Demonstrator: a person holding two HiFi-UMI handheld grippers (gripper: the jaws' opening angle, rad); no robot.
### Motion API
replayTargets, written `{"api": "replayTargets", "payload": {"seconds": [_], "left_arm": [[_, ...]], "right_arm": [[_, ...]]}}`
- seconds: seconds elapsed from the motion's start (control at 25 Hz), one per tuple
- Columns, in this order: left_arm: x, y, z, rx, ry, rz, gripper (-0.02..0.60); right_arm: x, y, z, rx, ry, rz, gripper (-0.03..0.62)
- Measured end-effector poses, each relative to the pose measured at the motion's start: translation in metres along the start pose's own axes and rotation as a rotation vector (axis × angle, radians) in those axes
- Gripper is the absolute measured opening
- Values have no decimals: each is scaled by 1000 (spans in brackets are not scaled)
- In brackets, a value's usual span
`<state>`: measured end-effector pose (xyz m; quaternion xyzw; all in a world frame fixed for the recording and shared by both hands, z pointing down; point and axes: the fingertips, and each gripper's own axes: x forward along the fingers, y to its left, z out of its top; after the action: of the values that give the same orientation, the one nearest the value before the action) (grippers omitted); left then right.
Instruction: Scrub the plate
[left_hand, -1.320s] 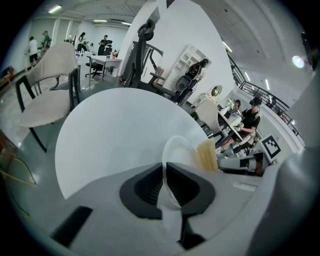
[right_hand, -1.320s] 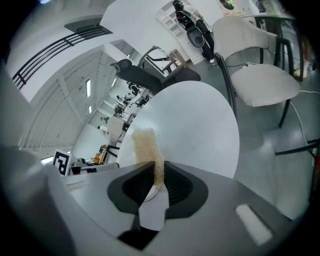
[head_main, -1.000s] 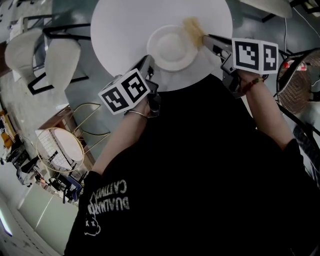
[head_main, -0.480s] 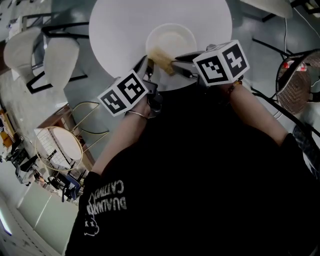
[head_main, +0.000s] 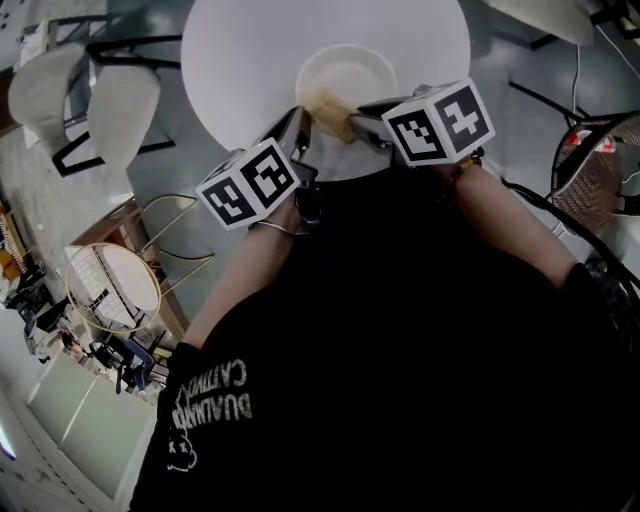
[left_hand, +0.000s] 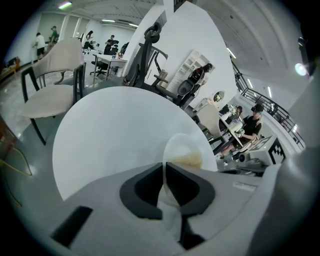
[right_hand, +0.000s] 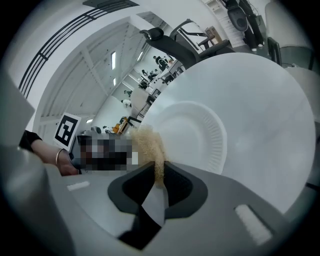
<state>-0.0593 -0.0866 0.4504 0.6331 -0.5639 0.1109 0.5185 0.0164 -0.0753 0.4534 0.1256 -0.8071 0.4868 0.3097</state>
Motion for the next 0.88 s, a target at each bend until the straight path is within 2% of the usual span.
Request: {"api": "replayTargets", "payload": {"seconds": [0.32,0.88], "left_arm": [[0,3,1,15,6,21,25],[0,3,3,-6,-10,4,25]], "right_arm": [[-13,-24,6,32,-35,-81,60],[-44,-55,11,109,-128,-178,60]]}}
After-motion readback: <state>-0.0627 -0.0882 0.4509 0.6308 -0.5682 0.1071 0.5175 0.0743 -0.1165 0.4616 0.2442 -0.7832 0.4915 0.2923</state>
